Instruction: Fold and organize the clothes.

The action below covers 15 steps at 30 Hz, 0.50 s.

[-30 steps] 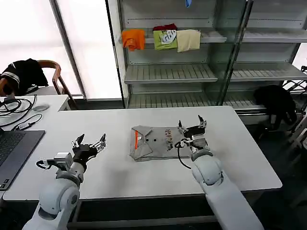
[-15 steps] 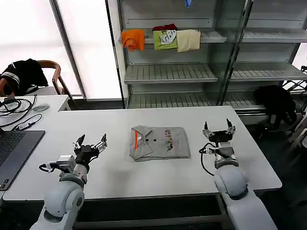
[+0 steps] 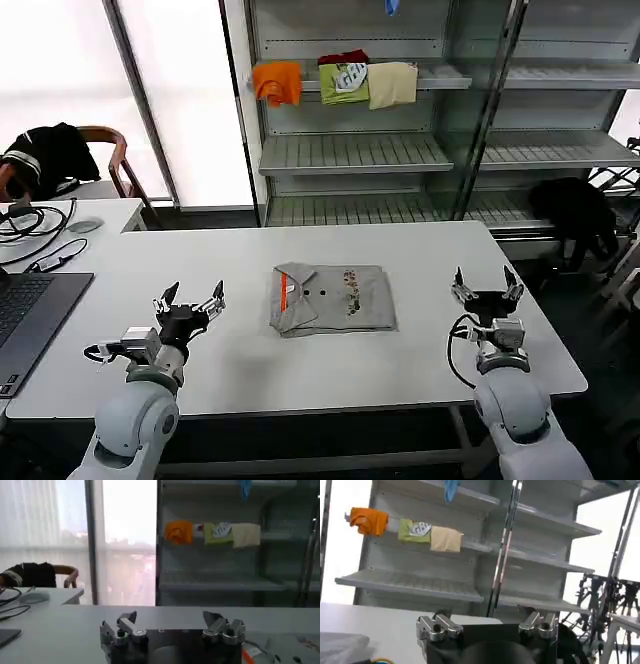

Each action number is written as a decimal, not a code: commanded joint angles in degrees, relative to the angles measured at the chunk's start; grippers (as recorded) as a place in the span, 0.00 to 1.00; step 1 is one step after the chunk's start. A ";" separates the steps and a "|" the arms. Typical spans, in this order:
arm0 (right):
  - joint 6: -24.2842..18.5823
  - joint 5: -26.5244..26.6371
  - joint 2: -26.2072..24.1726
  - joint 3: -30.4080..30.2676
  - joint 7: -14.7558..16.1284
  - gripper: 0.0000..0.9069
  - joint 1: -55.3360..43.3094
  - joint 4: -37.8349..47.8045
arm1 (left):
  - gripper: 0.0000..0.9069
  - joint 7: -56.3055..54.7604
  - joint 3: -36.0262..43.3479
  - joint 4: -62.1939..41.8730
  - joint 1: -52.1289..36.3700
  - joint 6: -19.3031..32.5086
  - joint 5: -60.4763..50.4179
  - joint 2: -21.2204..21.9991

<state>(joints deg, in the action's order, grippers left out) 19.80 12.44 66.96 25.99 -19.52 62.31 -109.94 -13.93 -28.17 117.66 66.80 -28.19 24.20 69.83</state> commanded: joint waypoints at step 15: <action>-1.13 1.49 -0.59 2.97 1.03 1.00 3.27 -2.31 | 1.00 0.05 0.44 -0.65 -0.69 -0.01 -0.29 -0.02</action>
<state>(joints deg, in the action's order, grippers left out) 18.89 13.62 66.47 28.33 -18.71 64.93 -111.64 -13.92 -27.74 116.97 66.10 -28.14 24.00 69.85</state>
